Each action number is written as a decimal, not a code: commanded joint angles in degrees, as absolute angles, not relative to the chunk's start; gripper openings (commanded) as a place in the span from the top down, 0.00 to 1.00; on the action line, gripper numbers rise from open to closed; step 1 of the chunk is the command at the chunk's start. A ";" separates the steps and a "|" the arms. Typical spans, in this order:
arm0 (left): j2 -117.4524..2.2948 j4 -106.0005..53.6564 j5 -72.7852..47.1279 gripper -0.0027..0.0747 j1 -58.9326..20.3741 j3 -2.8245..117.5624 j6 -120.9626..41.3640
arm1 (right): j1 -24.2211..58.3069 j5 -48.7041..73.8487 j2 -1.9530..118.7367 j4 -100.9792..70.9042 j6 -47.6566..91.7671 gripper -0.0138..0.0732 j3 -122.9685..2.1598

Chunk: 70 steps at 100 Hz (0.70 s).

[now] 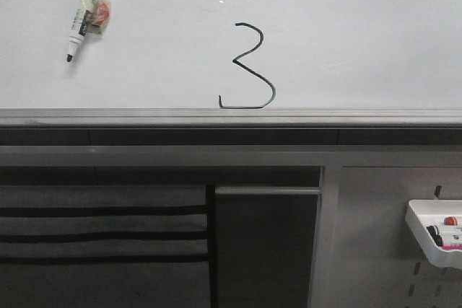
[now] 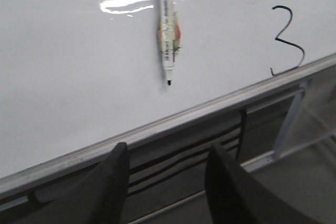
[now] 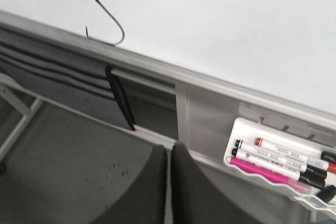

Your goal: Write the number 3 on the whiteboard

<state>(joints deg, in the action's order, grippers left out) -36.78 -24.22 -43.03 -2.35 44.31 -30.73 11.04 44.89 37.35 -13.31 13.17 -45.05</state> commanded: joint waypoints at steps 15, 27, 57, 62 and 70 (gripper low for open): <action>-24.72 -26.04 -25.84 0.63 0.01 33.09 -29.79 | 10.78 25.29 29.11 -13.00 11.98 0.91 -37.85; -22.72 -26.59 -19.31 0.87 0.01 30.06 -29.79 | 10.78 24.12 28.12 -13.00 11.98 0.91 -36.19; -22.86 -29.15 -18.99 0.99 0.01 28.91 -29.79 | 10.78 25.08 28.35 -13.00 11.98 0.91 -36.19; -22.86 -29.15 -18.99 0.99 0.01 28.91 -29.79 | 10.78 25.08 28.35 -13.00 11.98 0.91 -36.19; -22.86 -29.15 -18.99 0.99 0.01 28.91 -29.79 | 10.78 25.08 28.35 -13.00 11.98 0.91 -36.19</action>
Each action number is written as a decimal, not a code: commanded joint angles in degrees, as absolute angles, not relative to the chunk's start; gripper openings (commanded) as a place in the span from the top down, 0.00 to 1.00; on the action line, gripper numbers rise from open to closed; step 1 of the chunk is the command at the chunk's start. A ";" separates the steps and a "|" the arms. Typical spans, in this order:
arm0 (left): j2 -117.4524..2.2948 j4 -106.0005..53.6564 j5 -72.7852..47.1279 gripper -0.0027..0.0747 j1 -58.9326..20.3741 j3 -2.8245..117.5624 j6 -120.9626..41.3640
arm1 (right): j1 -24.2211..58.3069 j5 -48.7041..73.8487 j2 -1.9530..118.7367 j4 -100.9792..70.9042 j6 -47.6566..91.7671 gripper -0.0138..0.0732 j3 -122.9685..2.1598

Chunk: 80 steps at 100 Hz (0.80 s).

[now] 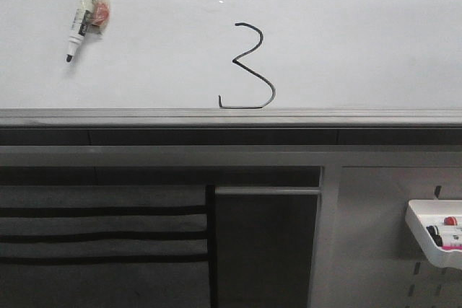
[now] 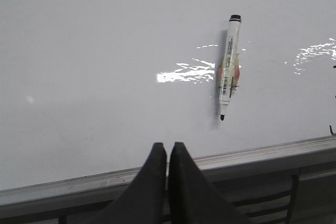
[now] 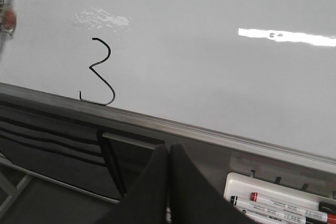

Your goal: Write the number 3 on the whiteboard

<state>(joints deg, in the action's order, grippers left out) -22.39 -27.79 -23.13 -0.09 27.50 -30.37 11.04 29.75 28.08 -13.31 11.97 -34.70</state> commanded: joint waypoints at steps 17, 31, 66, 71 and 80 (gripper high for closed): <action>-17.86 -27.27 -13.80 0.99 -1.01 25.53 -29.79 | 10.78 25.08 28.35 -13.00 11.98 0.91 -36.19; -9.50 -28.80 -4.80 0.99 -0.13 15.94 -29.69 | 10.78 25.08 28.35 -13.00 11.98 0.91 -36.19; 0.22 -13.94 2.02 0.99 -1.91 3.67 -12.05 | 10.78 25.08 28.35 -13.00 11.98 0.91 -36.19; 0.80 -7.80 2.15 0.99 -1.91 2.93 -5.88 | 10.78 25.08 28.35 -13.00 11.98 0.91 -36.19; 1.89 2.00 2.31 0.99 -1.91 1.35 4.14 | 10.78 25.08 28.35 -13.00 11.98 0.91 -36.19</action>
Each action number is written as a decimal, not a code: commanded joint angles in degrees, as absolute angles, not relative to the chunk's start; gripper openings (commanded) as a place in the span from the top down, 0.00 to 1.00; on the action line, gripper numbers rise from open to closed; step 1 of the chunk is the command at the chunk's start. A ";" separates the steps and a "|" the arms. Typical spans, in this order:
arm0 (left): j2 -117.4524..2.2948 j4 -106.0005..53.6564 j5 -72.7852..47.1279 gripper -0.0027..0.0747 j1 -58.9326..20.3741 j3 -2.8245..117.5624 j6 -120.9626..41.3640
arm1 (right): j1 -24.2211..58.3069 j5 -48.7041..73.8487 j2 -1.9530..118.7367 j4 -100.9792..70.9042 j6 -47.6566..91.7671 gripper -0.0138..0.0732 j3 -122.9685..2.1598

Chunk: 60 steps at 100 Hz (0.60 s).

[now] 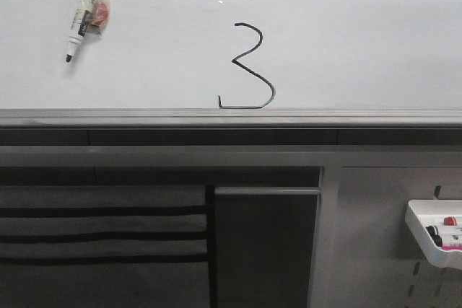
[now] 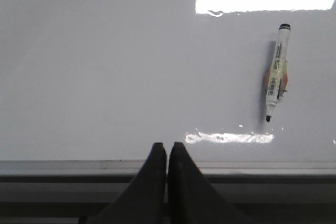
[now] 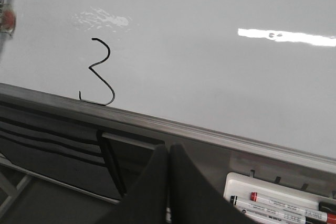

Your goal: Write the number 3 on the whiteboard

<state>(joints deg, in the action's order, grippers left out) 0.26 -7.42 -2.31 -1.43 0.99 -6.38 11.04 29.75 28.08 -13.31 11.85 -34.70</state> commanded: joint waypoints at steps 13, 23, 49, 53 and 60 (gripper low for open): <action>1.89 3.93 2.50 0.99 -1.91 -0.74 7.29 | 10.78 25.13 28.35 -13.00 11.98 0.91 -36.19; 1.89 3.93 2.65 0.99 -2.17 -0.74 7.29 | 10.78 25.13 28.35 -13.00 11.98 0.91 -36.19; 1.89 3.51 2.65 0.99 -2.17 -0.74 6.11 | 10.78 25.13 28.35 -13.00 11.98 0.91 -36.19; 1.89 3.51 2.65 0.99 -2.17 -0.74 3.79 | 10.78 25.13 28.35 -13.00 11.98 0.91 -36.19; 1.89 1.92 3.23 0.99 -2.17 -0.74 0.00 | 10.78 25.13 28.35 -13.00 11.98 0.91 -36.19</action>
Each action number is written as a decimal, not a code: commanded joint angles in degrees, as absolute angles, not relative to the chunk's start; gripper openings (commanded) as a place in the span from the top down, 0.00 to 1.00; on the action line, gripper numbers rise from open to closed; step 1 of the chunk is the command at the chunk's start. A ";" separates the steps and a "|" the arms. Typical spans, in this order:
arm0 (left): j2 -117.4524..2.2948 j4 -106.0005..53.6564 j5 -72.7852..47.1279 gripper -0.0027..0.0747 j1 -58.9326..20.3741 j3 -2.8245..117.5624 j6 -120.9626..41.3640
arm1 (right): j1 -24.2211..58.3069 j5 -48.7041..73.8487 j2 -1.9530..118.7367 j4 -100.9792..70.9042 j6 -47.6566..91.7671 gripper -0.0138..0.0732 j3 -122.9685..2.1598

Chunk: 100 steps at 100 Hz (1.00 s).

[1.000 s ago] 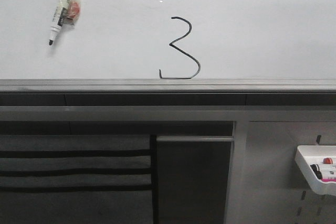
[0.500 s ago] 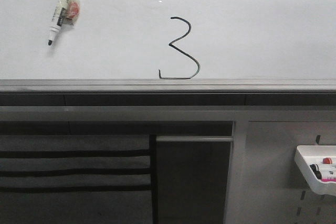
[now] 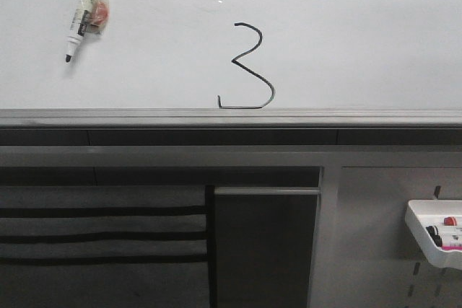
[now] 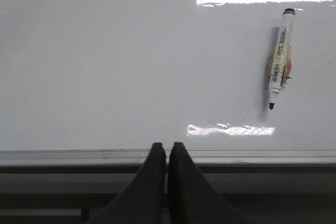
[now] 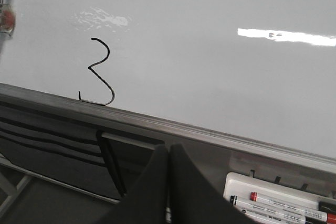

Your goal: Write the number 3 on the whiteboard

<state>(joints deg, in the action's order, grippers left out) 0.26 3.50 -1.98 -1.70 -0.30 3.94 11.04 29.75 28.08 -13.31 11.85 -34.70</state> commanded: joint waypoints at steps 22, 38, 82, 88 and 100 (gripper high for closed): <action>1.89 -5.63 3.12 0.99 -2.17 -0.74 -6.24 | 10.78 25.13 28.35 -13.00 11.98 0.91 -36.19; 1.89 -5.63 3.12 0.99 -2.17 -0.74 -6.24 | 10.78 25.13 28.35 -13.00 11.98 0.91 -36.19; 1.89 -5.63 3.12 0.99 -2.17 -0.74 -6.24 | 10.78 25.13 28.35 -13.00 11.98 0.91 -36.19; 1.89 -5.63 3.12 0.99 -2.17 -0.74 -6.24 | 10.78 24.65 28.18 -13.00 11.98 0.91 -35.96; 1.89 -5.63 3.12 0.99 -2.17 -0.74 -6.24 | 9.79 20.10 23.41 -11.97 11.98 0.91 -32.73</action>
